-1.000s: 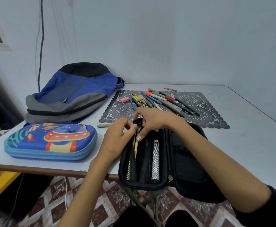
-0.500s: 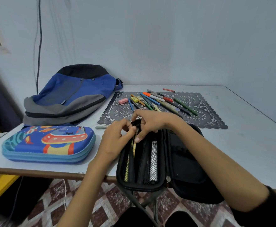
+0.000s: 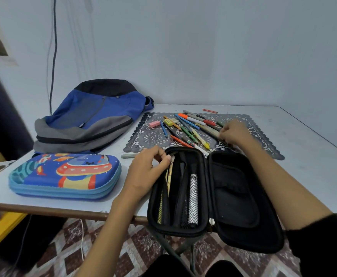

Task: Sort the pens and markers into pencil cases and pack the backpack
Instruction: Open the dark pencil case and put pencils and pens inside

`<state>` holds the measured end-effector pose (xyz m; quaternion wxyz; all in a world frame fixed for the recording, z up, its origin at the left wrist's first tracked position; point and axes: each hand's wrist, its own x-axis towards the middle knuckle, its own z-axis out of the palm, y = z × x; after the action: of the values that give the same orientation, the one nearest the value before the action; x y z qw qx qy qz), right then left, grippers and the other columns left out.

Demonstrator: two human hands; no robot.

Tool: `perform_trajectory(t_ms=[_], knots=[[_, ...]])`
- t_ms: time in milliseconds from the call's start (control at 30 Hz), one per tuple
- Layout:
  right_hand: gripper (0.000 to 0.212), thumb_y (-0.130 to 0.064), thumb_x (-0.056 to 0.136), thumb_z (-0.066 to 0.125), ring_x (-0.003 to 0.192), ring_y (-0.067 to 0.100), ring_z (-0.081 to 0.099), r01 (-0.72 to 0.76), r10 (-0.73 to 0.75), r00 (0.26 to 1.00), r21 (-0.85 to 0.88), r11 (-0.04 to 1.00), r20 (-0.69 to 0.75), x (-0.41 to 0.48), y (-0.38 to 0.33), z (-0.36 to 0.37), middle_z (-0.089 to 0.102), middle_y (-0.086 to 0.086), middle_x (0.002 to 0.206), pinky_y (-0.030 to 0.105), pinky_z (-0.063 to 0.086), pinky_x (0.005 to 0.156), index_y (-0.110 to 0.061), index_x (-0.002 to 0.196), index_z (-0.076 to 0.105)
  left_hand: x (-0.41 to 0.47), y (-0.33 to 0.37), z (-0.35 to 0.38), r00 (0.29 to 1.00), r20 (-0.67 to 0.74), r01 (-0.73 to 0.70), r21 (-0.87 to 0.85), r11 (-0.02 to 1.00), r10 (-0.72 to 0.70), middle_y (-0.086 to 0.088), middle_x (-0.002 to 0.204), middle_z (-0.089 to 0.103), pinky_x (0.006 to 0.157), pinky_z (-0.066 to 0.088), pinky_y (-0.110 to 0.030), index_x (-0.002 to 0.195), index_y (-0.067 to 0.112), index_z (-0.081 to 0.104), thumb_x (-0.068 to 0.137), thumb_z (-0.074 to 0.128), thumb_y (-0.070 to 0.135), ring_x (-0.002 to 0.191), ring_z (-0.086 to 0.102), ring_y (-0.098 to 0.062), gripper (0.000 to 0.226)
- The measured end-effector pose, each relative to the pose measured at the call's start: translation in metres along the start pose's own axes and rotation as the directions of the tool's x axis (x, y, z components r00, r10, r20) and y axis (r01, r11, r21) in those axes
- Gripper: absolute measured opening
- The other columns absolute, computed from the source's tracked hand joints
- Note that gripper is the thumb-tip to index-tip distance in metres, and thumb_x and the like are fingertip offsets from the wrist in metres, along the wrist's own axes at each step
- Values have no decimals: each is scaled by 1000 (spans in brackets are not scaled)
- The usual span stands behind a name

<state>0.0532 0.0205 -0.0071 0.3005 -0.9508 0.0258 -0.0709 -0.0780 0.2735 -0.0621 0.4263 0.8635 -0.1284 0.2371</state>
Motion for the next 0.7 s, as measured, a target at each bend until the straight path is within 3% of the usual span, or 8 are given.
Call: perform_trajectory(t_ms=[233,400,533,700], knots=[[12,-8,82,64,83,29,64,-15,12,999,-63,998,-43,1,2,10,69,14,88,35,53,72,-3,89,73,0,0,-1,1000,3,8,8,1000,-8,13,77,62,61,33,-28,75,28,56,86,56,43,62,47,4,19],[8,-1,81,67,81,23,61,-17,19,999,67,998,-38,0,6,7,64,1,75,40,53,83,-1,85,73,0,1,0,1000,8,18,8,1000,-18,13,77,63,61,32,-27,74,28,55,85,56,44,61,48,4,19],[9,-2,81,67,79,20,61,98,-26,974,314,944,-224,-3,0,6,70,9,88,40,55,82,-10,81,71,0,0,0,1000,8,18,6,1000,-18,12,77,63,61,32,-28,74,28,56,86,56,44,60,47,5,19],[18,1,84,65,80,17,67,405,-132,849,470,784,-511,-9,-22,-10,68,2,90,31,59,74,-14,95,68,0,-1,-1,1000,0,-11,-19,1000,11,12,83,63,63,35,-27,76,29,55,87,55,43,74,54,-1,17]])
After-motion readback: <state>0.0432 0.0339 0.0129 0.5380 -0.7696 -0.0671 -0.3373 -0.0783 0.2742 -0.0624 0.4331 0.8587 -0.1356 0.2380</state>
